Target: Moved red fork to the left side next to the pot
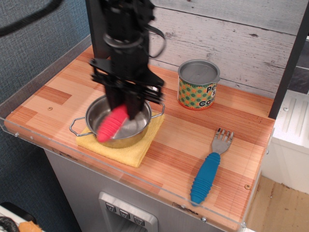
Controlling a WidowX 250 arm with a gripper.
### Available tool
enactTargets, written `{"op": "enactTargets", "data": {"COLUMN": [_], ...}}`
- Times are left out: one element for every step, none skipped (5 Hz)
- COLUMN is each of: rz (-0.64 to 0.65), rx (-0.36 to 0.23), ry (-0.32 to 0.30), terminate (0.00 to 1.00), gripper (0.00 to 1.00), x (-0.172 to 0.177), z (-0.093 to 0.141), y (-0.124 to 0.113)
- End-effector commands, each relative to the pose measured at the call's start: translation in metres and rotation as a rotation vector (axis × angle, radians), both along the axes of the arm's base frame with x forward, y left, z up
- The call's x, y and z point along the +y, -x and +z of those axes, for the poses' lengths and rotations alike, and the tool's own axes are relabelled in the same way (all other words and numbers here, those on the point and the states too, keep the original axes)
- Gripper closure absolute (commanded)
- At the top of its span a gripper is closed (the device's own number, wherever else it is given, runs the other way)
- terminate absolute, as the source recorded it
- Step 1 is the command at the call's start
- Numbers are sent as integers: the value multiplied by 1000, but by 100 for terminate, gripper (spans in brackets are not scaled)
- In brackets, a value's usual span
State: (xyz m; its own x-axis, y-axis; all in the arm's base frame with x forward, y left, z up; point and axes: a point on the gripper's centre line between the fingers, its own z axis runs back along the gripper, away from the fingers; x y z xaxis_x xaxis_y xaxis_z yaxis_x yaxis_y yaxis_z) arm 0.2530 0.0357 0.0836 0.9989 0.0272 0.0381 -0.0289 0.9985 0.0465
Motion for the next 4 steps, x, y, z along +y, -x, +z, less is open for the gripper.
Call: {"op": "enactTargets", "data": {"rz": [62,91,83,83], "rx": [-31,-14,-15,-34], "ry": [-47,-74,-88,-106], "terminate": [0,0,0,0], "gripper": [100,100,100,100], "x": [61,89,110,125], "z": [18,10,3,-10], "y": [2,-2,-12,-18]}}
